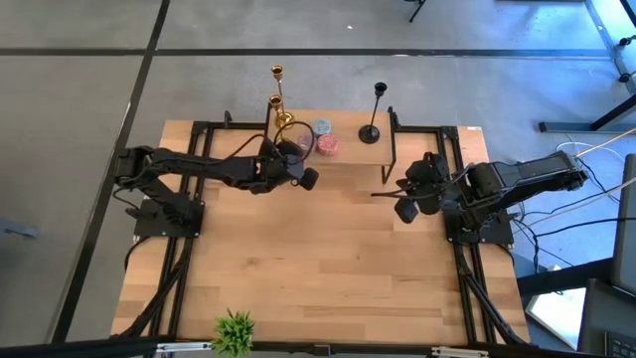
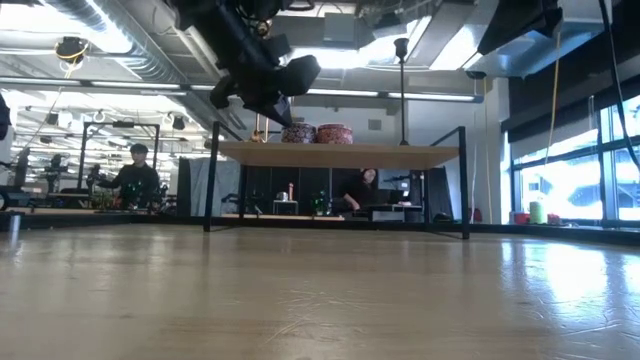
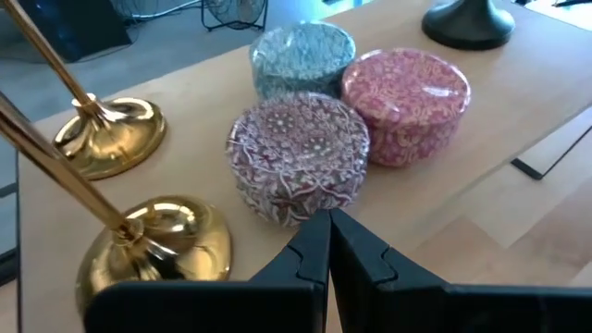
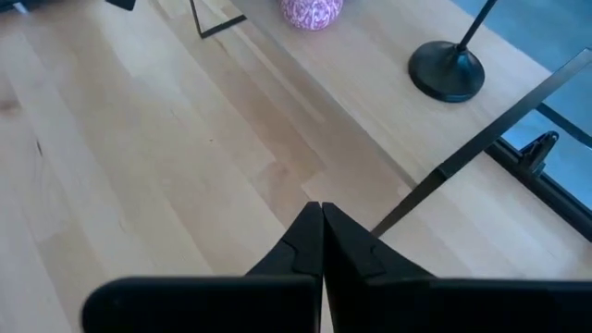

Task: Pick & Place candle stick holders
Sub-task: Adjust the red scented candle on the shelf

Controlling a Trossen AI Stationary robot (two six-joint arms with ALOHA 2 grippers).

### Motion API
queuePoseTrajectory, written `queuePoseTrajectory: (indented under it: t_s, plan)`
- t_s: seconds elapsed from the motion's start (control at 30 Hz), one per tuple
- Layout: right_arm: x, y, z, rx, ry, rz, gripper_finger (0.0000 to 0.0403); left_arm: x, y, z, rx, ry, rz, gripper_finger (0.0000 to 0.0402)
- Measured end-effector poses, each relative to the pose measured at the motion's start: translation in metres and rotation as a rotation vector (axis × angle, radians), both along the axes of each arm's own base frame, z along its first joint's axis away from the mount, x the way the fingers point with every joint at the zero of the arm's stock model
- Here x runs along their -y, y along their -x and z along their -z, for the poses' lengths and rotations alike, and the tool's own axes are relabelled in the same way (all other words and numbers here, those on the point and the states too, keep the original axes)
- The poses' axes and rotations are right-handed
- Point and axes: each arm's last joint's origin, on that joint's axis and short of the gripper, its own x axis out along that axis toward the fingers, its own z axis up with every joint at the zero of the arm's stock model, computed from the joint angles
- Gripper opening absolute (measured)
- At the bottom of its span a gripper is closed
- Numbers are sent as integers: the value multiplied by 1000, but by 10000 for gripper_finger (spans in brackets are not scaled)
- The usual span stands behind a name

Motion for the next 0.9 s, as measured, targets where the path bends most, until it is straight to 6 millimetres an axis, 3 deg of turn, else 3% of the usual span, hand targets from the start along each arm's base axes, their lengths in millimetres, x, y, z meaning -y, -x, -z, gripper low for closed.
queuePoseTrajectory:
  t_s: [0.9]
  plan:
    - [1, 5, -1, -11, -3, -3, 0, -13, -5, 4, -11, -7, 18, 1]
